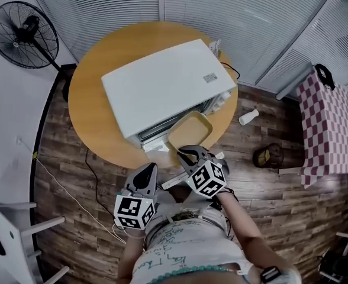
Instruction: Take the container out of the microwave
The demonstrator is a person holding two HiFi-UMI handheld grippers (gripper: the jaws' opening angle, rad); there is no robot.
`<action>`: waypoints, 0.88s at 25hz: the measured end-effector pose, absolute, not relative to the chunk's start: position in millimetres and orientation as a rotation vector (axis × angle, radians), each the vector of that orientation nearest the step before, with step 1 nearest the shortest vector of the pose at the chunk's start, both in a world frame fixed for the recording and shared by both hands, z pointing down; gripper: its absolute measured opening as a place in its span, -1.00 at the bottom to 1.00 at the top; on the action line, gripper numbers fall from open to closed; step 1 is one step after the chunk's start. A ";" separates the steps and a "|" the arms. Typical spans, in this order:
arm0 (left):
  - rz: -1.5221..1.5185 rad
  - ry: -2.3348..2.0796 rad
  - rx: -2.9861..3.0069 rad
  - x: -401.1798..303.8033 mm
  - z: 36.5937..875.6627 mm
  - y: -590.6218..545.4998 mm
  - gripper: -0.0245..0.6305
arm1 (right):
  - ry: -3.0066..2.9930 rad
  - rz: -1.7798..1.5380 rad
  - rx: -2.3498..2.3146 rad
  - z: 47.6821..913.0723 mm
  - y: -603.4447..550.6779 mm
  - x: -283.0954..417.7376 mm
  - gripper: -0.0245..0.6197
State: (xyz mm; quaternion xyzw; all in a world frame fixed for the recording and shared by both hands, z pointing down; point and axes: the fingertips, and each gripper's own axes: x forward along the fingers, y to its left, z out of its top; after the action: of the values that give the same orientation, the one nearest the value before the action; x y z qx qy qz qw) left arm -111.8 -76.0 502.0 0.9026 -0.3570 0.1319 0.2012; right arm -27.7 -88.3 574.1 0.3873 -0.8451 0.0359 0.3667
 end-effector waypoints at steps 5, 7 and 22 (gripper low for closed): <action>0.352 -1.049 2.494 -83.3 498.8 -71.6 -0.88 | -2.192 0.059 0.930 570.3 -75.5 -9.8 -0.85; 0.351 -1.070 2.487 -75.2 498.7 -68.8 -0.88 | -2.206 0.055 0.904 569.7 -70.3 -6.1 -0.85; 0.340 -1.192 2.412 -55.3 502.7 -53.9 -0.88 | -2.354 0.079 0.760 552.6 -44.7 -6.2 -0.85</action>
State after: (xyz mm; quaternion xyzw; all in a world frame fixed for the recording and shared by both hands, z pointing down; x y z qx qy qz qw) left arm -55.3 -53.9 502.7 0.8689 -0.4296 0.1226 0.2131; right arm -6.2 -44.7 552.6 0.2900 -0.8988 0.0301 0.3273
